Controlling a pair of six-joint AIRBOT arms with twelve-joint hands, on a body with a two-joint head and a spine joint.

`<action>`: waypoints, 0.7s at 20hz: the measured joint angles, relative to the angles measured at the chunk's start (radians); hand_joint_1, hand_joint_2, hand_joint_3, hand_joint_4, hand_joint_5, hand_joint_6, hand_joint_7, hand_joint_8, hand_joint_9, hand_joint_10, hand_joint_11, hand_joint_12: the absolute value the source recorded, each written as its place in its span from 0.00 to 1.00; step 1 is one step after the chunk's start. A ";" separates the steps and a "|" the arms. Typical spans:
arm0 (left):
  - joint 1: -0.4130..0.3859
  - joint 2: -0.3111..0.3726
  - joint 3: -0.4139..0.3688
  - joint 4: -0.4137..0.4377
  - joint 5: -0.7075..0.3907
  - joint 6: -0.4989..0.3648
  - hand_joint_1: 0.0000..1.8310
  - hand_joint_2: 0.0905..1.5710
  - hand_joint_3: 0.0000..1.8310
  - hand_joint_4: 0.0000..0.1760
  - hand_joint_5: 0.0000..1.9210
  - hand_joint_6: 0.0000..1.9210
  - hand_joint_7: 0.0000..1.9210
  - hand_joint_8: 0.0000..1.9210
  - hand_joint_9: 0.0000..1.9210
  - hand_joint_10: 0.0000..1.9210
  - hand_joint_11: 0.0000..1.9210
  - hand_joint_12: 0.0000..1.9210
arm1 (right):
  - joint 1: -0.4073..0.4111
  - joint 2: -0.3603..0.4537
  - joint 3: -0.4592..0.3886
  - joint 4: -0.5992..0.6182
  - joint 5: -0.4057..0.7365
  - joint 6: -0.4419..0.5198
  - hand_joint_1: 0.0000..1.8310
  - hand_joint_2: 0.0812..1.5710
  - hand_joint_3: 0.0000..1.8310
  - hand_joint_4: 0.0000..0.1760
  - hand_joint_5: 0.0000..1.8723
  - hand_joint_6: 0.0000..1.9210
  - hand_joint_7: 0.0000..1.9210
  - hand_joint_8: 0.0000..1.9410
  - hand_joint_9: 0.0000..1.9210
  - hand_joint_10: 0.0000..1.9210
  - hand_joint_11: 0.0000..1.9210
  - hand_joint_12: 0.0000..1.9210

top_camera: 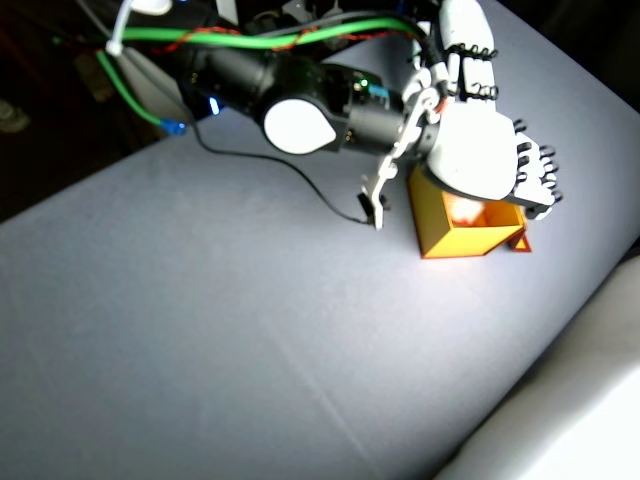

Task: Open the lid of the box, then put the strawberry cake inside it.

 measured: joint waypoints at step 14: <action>0.027 0.018 -0.040 -0.027 -0.106 0.000 0.36 0.88 0.00 0.34 0.05 0.00 0.00 0.00 0.00 0.00 0.00 0.00 | -0.216 0.425 -0.414 -0.043 0.446 0.001 0.28 0.82 0.00 0.00 0.00 0.00 0.00 0.00 0.00 0.00 0.00 0.00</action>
